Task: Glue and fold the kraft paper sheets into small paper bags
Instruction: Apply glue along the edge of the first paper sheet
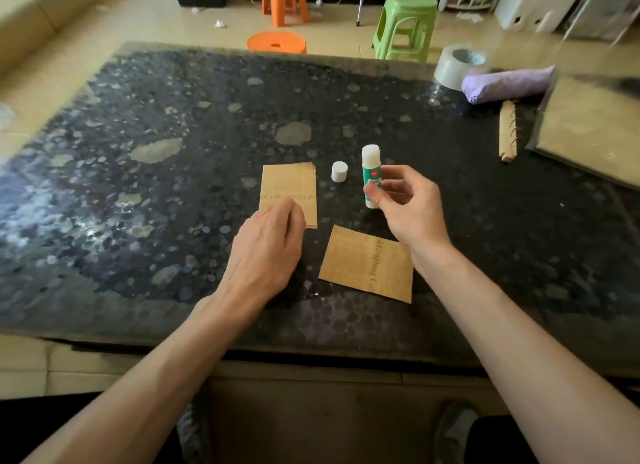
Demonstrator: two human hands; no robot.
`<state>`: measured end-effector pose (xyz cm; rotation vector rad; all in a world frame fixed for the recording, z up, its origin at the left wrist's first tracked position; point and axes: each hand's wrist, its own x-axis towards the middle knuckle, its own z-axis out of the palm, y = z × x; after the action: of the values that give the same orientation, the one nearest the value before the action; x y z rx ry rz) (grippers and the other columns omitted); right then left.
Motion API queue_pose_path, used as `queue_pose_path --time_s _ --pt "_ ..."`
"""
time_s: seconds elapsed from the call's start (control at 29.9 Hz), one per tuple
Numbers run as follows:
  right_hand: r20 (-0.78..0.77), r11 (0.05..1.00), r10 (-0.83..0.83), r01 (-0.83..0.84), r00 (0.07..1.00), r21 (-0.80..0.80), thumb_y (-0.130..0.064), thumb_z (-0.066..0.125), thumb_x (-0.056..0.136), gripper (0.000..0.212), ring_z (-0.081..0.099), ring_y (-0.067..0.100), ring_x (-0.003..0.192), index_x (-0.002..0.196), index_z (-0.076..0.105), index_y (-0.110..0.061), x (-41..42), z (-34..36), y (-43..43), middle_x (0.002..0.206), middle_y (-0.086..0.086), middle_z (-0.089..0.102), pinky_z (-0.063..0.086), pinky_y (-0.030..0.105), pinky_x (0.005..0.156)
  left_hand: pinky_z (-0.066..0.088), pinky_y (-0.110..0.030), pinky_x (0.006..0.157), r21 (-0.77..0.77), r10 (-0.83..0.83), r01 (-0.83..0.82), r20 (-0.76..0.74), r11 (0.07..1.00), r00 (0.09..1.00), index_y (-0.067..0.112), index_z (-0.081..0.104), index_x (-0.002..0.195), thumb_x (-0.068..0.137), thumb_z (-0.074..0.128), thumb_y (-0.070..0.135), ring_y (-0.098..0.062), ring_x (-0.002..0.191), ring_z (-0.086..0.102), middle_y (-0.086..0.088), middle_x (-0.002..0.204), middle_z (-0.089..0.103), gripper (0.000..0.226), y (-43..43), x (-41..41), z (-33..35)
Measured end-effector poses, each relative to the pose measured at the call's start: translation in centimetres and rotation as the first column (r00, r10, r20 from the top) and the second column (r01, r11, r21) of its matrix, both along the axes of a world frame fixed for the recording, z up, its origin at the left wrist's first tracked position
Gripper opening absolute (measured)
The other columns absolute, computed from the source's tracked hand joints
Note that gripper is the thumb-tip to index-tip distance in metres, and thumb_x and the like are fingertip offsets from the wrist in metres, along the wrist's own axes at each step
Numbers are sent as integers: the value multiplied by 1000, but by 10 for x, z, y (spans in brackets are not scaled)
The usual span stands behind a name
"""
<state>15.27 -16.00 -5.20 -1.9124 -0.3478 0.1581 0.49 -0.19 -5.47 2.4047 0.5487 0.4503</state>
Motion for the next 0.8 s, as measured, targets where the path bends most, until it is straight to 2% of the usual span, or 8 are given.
queue_pose_path --time_s 0.07,0.13,0.27,0.43,0.53,0.6,0.7,0.8 --pt "40 1000 6 -4 999 -30 -25 81 90 26 67 -9 95 113 69 -30 8 -5 10 98 -19 71 53 20 85 32 -29 56 50 19 -19 -10 999 1000 16 44 74 106 44 39 -16 66 49 4 69 53 40 6 0 -1" --pt "89 999 3 2 996 -50 -22 83 89 25 69 -4 96 110 69 -27 15 -11 17 98 -17 73 57 28 92 40 -23 61 62 22 -22 0 998 1000 22 50 78 100 56 46 -10 74 55 9 76 57 33 11 -1 -4" --pt "134 997 8 2 991 -71 -23 81 91 26 70 0 100 112 68 -28 21 -15 28 101 -18 73 57 34 97 48 -22 68 39 6 -5 -21 999 1000 32 64 80 85 78 45 3 77 60 21 77 64 20 18 -9 -1" --pt "166 991 45 -24 985 -132 -25 80 92 32 69 4 107 121 67 -25 21 -20 32 108 -17 73 56 39 102 58 -29 79 9 7 -7 -10 1000 1000 36 80 91 88 76 40 0 79 67 20 85 74 7 19 -9 5" --pt "165 984 60 -30 985 -175 -29 82 90 43 66 4 113 129 65 -25 21 -19 28 119 -13 72 54 39 104 56 -28 83 34 -5 4 12 999 1000 34 79 103 97 67 34 -3 88 69 19 97 76 13 18 -6 3" --pt "174 974 39 2 984 -226 -34 82 89 49 63 6 114 133 62 -25 15 -15 18 123 -11 68 54 36 102 54 -29 89 100 -19 17 13 995 1000 31 77 112 99 65 30 -7 103 68 15 110 75 18 20 -5 -1" --pt "260 925 84 22 962 -380 -40 81 88 40 58 8 104 121 64 -27 -4 -6 -3 111 -10 60 56 34 90 48 -39 102 228 -42 47 -25 972 999 24 72 126 97 68 25 -16 123 62 5 127 71 29 26 -6 -9" --pt "216 836 230 -79 949 -543 -51 81 82 41 53 6 105 115 66 -33 -27 3 -29 108 -13 57 49 26 88 35 -45 117 327 -46 68 -74 943 996 20 66 135 96 69 23 -22 135 54 1 139 64 39 32 -5 -16"
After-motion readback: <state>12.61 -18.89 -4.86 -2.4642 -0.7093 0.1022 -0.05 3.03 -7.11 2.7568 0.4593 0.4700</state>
